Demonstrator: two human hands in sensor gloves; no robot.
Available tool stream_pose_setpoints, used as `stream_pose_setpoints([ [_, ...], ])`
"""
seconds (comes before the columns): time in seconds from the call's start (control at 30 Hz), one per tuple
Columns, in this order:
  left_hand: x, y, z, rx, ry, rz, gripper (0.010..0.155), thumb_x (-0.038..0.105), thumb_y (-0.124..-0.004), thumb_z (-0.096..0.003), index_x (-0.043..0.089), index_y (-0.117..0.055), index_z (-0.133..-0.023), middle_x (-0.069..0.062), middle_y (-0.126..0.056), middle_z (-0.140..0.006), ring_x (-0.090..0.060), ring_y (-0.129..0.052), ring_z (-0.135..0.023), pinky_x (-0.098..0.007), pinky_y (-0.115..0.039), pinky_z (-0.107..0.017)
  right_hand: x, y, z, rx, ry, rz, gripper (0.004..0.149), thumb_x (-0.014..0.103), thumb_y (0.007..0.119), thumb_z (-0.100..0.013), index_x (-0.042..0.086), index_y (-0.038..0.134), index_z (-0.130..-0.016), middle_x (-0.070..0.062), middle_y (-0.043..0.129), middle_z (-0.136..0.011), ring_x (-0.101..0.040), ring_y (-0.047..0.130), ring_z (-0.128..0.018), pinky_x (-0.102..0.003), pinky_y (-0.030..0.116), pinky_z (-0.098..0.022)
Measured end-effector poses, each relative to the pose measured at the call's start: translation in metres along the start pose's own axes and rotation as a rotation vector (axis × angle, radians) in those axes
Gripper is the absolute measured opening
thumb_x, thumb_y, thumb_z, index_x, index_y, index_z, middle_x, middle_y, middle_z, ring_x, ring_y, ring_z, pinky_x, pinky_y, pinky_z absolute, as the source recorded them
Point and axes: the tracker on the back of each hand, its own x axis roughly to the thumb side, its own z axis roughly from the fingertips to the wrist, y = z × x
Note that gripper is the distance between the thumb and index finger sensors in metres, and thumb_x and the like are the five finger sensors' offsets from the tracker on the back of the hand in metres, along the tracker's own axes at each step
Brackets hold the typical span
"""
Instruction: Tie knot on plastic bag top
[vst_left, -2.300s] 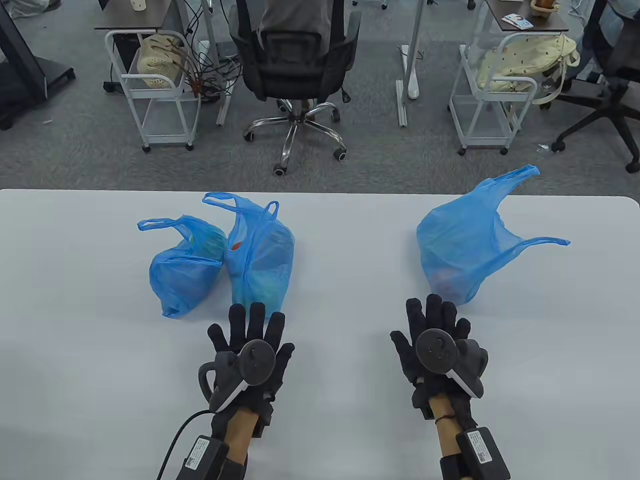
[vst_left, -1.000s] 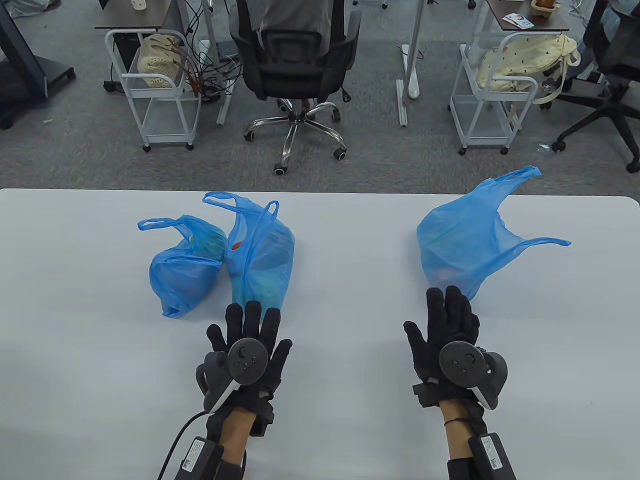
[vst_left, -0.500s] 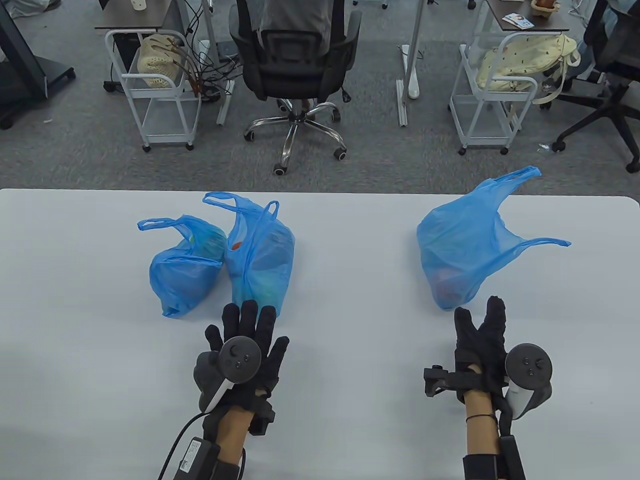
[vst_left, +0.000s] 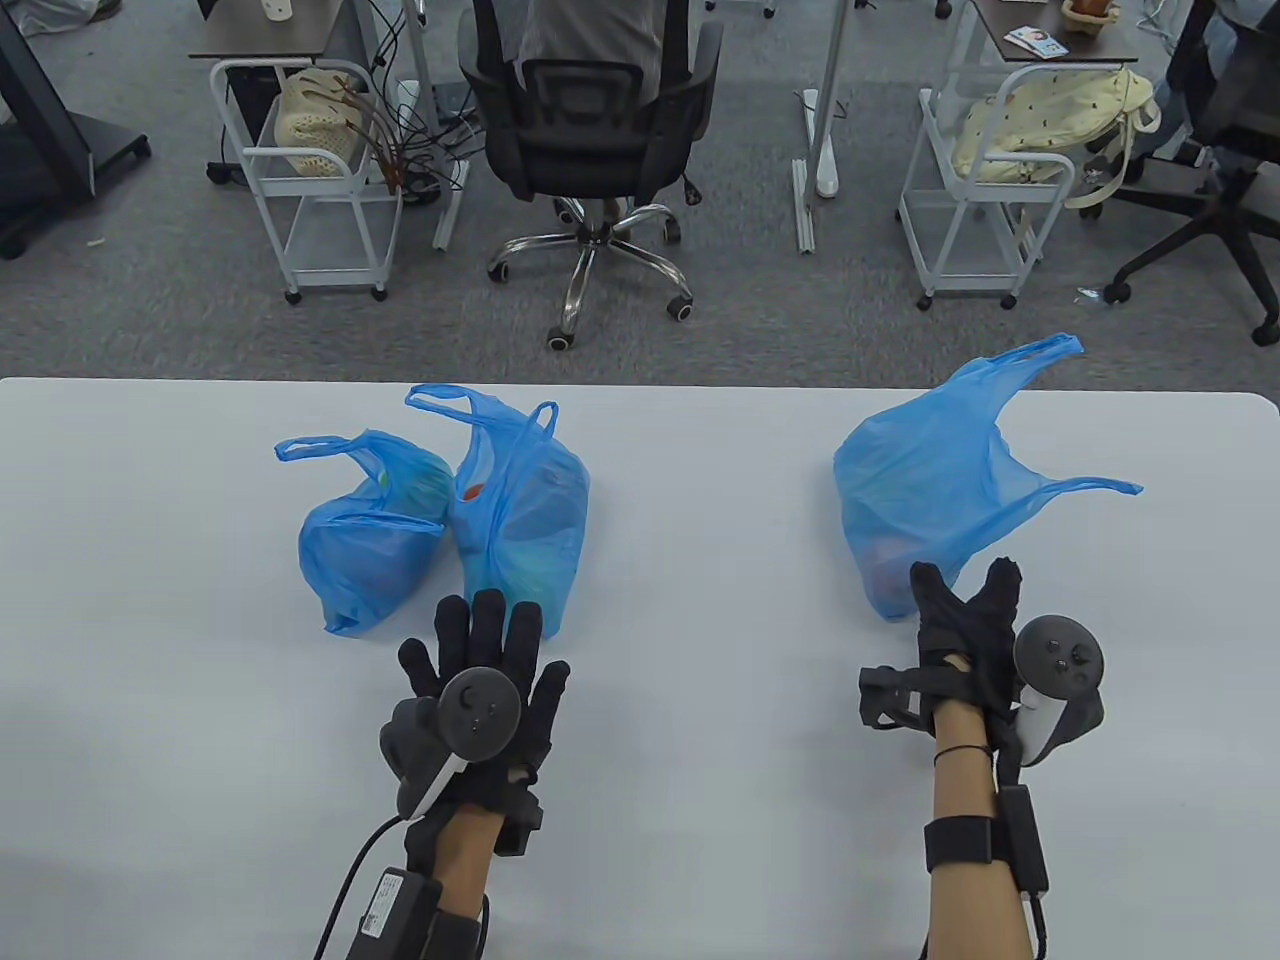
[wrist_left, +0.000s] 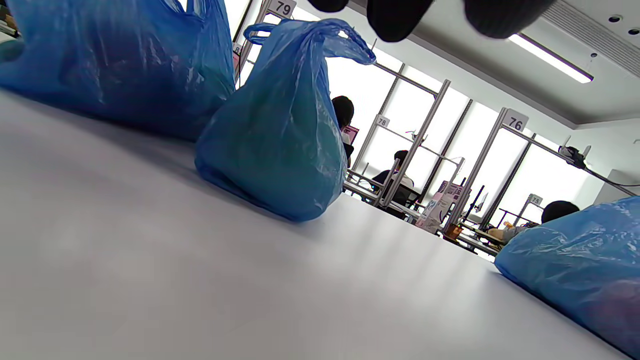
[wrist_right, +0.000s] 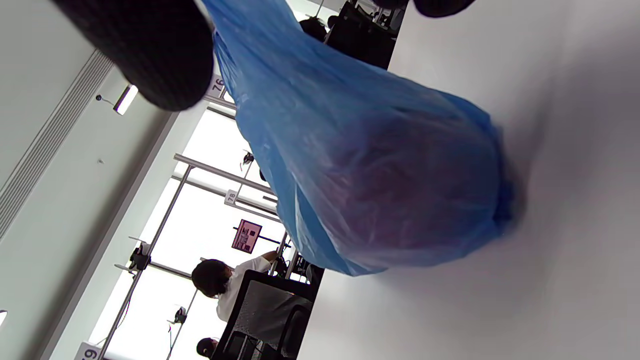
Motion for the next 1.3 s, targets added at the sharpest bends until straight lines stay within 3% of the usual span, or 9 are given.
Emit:
stream_pose_setpoints([
  [0.17, -0.004, -0.003, -0.004, -0.012, 0.008, 0.02, 0.064, 0.063, -0.052, -0.051, 0.038, -0.045, -0.11, 0.0, -0.026, -0.124, -0.034, -0.013, -0.111, -0.069, -0.008, -0.067, -0.002, 0.006, -0.022, -0.047, 0.045, -0.102, 0.091, 0.041, 0.091, -0.045, 0.003, 0.034, -0.105, -0.031, 0.045, -0.103, -0.059, 0.047, -0.094, -0.075, 0.034, -0.056],
  [0.37, -0.006, 0.0, -0.002, 0.01, 0.011, 0.06, 0.064, 0.062, -0.052, -0.051, 0.037, -0.047, -0.109, -0.002, -0.029, -0.124, -0.035, -0.016, -0.111, -0.069, -0.01, -0.067, 0.003, 0.013, -0.039, -0.158, 0.003, 0.038, 0.082, 0.039, 0.094, -0.044, 0.006, 0.048, -0.103, -0.016, 0.077, -0.089, -0.048, 0.077, -0.084, -0.072, 0.048, -0.057],
  [0.47, -0.005, -0.001, -0.002, 0.004, 0.011, 0.052, 0.064, 0.062, -0.052, -0.0509, 0.037, -0.047, -0.109, -0.002, -0.029, -0.124, -0.036, -0.017, -0.111, -0.069, -0.011, -0.068, 0.003, 0.014, -0.037, -0.172, 0.003, -0.059, 0.056, 0.036, 0.092, -0.046, 0.014, 0.072, -0.093, -0.006, 0.091, -0.071, -0.038, 0.091, -0.071, -0.07, 0.057, -0.056],
  [0.53, -0.005, 0.0, -0.002, 0.0, 0.012, 0.053, 0.064, 0.062, -0.052, -0.051, 0.037, -0.046, -0.109, -0.002, -0.029, -0.124, -0.036, -0.018, -0.111, -0.07, -0.011, -0.068, 0.005, 0.012, -0.033, -0.179, -0.024, -0.12, 0.035, 0.034, 0.091, -0.046, 0.023, 0.087, -0.079, -0.005, 0.093, -0.063, -0.034, 0.093, -0.064, -0.068, 0.061, -0.053],
  [0.63, -0.006, 0.0, -0.001, 0.001, 0.014, 0.066, 0.064, 0.062, -0.052, -0.051, 0.037, -0.047, -0.109, -0.003, -0.03, -0.123, -0.036, -0.02, -0.111, -0.07, -0.012, -0.068, 0.01, 0.011, -0.029, -0.143, -0.077, -0.118, 0.034, 0.033, 0.092, -0.045, 0.023, 0.086, -0.077, -0.008, 0.09, -0.064, -0.038, 0.089, -0.066, -0.069, 0.062, -0.052],
  [0.73, -0.007, 0.001, 0.0, 0.005, 0.014, 0.085, 0.064, 0.061, -0.053, -0.0509, 0.036, -0.048, -0.109, -0.004, -0.031, -0.123, -0.037, -0.021, -0.111, -0.07, -0.012, -0.068, 0.015, 0.009, -0.024, -0.084, -0.118, -0.143, 0.036, 0.031, 0.093, -0.044, 0.023, 0.082, -0.077, -0.012, 0.085, -0.077, -0.047, 0.079, -0.08, -0.071, 0.058, -0.053],
  [0.8, -0.008, 0.003, 0.0, 0.005, 0.014, 0.094, 0.064, 0.061, -0.053, -0.0509, 0.036, -0.048, -0.109, -0.003, -0.031, -0.123, -0.037, -0.021, -0.111, -0.07, -0.013, -0.068, 0.019, 0.007, -0.02, -0.057, -0.14, -0.187, 0.034, 0.029, 0.094, -0.043, 0.022, 0.08, -0.073, -0.017, 0.081, -0.088, -0.05, 0.076, -0.086, -0.072, 0.058, -0.055],
  [1.03, -0.014, 0.006, -0.002, 0.006, 0.025, 0.15, 0.064, 0.062, -0.052, -0.0509, 0.036, -0.048, -0.109, -0.004, -0.032, -0.123, -0.037, -0.022, -0.112, -0.07, -0.015, -0.069, 0.037, 0.003, 0.011, -0.033, -0.231, -0.265, 0.025, 0.025, 0.096, -0.042, 0.021, 0.082, -0.062, -0.008, 0.096, -0.075, -0.036, 0.098, -0.075, -0.061, 0.074, -0.055],
  [1.3, -0.013, 0.016, 0.001, 0.027, 0.007, 0.255, 0.068, 0.062, -0.056, -0.051, 0.045, -0.027, -0.11, -0.002, -0.027, -0.124, -0.036, -0.022, -0.113, -0.07, -0.017, -0.07, 0.087, 0.01, 0.082, 0.128, -0.396, -0.34, 0.025, 0.026, 0.096, -0.042, 0.022, 0.082, -0.061, -0.005, 0.099, -0.069, -0.031, 0.104, -0.067, -0.058, 0.08, -0.051],
])
